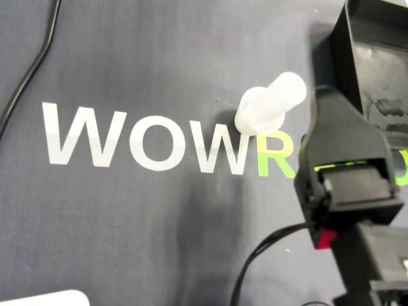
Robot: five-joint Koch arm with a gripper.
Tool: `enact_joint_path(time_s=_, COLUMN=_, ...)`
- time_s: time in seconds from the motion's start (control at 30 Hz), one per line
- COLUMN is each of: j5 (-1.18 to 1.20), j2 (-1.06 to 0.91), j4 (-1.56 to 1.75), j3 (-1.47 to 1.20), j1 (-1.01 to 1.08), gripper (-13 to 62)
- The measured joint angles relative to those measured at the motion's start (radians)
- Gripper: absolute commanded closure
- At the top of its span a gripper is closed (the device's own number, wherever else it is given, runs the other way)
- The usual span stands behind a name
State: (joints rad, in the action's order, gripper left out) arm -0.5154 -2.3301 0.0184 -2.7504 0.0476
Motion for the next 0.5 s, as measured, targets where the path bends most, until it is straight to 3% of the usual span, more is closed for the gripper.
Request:
enact_joint_path(time_s=0.27, j5=-0.552, j2=0.023, j4=0.414, j3=0.009, j1=-0.017, gripper=16.6)
enact_joint_path(time_s=0.33, j5=-0.709, j2=0.104, j4=0.606, j3=0.009, j1=-0.031, gripper=16.8)
enact_joint_path(time_s=0.5, j5=-0.838, j2=0.239, j4=0.808, j3=0.006, j1=-0.034, gripper=16.8)
